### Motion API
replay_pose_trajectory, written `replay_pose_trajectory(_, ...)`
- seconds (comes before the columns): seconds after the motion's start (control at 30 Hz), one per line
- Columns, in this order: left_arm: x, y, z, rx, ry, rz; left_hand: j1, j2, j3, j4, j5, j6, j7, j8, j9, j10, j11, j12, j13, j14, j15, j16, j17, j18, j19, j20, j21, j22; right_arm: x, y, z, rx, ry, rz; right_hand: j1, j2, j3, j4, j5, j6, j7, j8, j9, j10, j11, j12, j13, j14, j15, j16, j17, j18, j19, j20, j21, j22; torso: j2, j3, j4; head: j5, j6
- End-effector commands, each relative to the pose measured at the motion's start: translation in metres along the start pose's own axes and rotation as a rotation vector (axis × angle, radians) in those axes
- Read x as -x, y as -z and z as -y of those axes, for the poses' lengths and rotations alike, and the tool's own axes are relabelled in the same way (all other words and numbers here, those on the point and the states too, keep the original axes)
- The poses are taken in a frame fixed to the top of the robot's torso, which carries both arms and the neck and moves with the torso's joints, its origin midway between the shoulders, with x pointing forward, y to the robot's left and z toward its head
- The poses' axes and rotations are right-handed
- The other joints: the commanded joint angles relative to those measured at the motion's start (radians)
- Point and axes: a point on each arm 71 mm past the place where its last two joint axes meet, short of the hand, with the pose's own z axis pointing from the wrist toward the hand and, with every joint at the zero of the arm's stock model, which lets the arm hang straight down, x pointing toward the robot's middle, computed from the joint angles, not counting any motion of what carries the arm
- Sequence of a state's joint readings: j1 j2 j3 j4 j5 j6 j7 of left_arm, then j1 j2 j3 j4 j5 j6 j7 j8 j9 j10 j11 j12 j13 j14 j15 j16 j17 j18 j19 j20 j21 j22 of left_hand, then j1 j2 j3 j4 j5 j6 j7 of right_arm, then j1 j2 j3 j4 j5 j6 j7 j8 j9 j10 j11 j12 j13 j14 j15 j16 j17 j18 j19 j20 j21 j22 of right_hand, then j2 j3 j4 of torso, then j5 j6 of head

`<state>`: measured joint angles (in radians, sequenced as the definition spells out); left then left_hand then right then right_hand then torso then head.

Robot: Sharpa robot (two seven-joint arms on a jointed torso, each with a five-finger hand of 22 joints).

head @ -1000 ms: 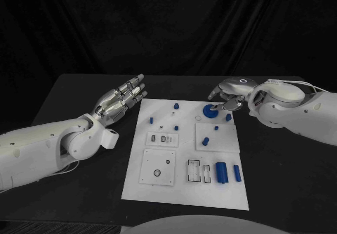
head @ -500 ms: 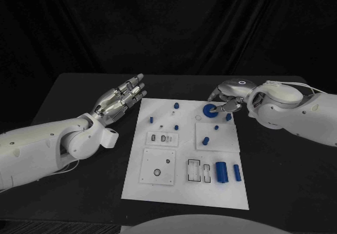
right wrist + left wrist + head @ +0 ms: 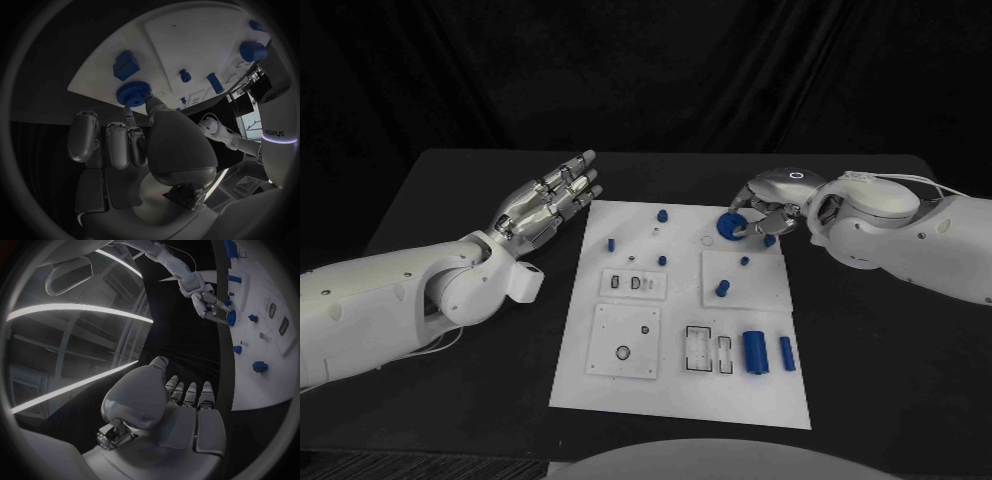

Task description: Assemble the parts on the task board

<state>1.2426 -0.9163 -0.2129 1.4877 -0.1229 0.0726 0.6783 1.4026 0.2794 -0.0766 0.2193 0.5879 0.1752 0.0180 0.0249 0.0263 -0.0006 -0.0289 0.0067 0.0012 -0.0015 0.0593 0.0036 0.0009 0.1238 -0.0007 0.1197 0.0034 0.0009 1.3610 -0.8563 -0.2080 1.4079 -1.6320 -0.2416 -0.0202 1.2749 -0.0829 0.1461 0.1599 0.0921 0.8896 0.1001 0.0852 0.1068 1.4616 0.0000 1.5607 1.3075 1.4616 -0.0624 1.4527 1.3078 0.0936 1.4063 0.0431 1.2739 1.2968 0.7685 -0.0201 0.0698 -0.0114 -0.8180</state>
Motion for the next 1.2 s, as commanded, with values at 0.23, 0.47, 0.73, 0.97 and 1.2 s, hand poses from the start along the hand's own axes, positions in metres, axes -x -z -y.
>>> replay_pose_trajectory(0.23, -0.002, -0.001, 0.008, -0.108, 0.013, -0.015, -0.002, 0.008, 0.008, -0.002, -0.001, 0.001, 0.004, 0.005, 0.001, 0.001, 0.006, -0.007, -0.001, 0.001, 0.007, -0.004, -0.001, 0.006, 0.001, 0.005, -0.003, -0.001, -0.01, 0.001, 0.003, -0.028, 0.027, -0.035, 0.018, -0.008, -0.004, -0.008, 0.052, -0.003, -0.001, 0.017, 0.032, 0.092, 0.004, -0.001, 0.246, 0.055, 0.001, -0.019, 0.053, -0.009, -0.011, 0.005, -0.016, -0.005, 0.001, 0.0002, 0.0002, 0.001, 0.0)
replay_pose_trajectory(0.47, -0.002, -0.001, 0.007, -0.104, 0.015, -0.017, -0.002, 0.008, 0.008, -0.002, -0.001, 0.001, 0.004, 0.005, 0.001, 0.001, 0.006, -0.007, -0.001, 0.001, 0.007, -0.004, -0.001, 0.006, 0.001, 0.005, -0.003, -0.001, -0.013, 0.0, 0.002, -0.022, 0.026, -0.046, 0.045, -0.002, 0.009, -0.038, 0.197, -0.014, -0.001, 0.074, 0.092, 0.088, 0.003, -0.005, 0.243, 0.052, 0.0, -0.031, 0.046, -0.007, -0.016, 0.005, -0.026, -0.003, 0.0, -0.0002, -0.0004, 0.001, -0.001)
replay_pose_trajectory(0.73, -0.002, -0.001, 0.007, -0.1, 0.018, -0.02, -0.003, 0.008, 0.012, -0.002, -0.001, 0.0, 0.005, 0.005, 0.001, 0.001, 0.007, -0.007, -0.001, 0.001, 0.009, -0.004, -0.001, 0.005, 0.001, 0.007, -0.003, -0.001, -0.013, 0.0, -0.001, 0.013, 0.024, -0.023, 0.077, -0.001, 0.058, -0.075, 0.377, -0.015, -0.003, 0.151, 0.16, 0.089, 0.0, -0.004, 0.245, 0.05, -0.002, -0.044, 0.038, -0.006, -0.019, 0.002, -0.035, 0.0, 0.0, 0.0003, 0.0003, 0.001, 0.001)
replay_pose_trajectory(0.97, -0.002, 0.0, 0.007, -0.097, 0.02, -0.022, -0.003, 0.007, 0.016, -0.002, -0.001, -0.001, 0.006, 0.005, 0.001, 0.001, 0.008, -0.007, -0.001, 0.001, 0.012, -0.004, -0.001, 0.004, 0.001, 0.009, -0.003, -0.001, -0.009, 0.002, -0.007, 0.053, 0.02, 0.013, 0.076, -0.002, 0.078, -0.083, 0.379, -0.004, -0.005, 0.199, 0.198, 0.09, 0.0, -0.004, 0.246, 0.051, -0.003, -0.047, 0.038, -0.007, -0.015, 0.002, -0.034, 0.006, 0.0, 0.0, 0.0002, 0.002, 0.001)
replay_pose_trajectory(1.2, -0.002, 0.0, 0.007, -0.093, 0.02, -0.022, -0.004, 0.007, 0.019, -0.002, -0.001, 0.0, 0.007, 0.005, 0.001, 0.001, 0.009, -0.007, -0.001, 0.001, 0.014, -0.004, -0.001, 0.003, 0.001, 0.01, -0.003, -0.001, 0.0, 0.001, -0.018, 0.096, 0.021, 0.045, 0.066, -0.004, 0.084, -0.081, 0.367, 0.005, -0.007, 0.228, 0.221, 0.093, 0.002, -0.002, 0.249, 0.053, -0.002, -0.047, 0.042, -0.008, -0.011, 0.002, -0.03, 0.013, 0.0, -0.0004, -0.0004, 0.003, 0.0)
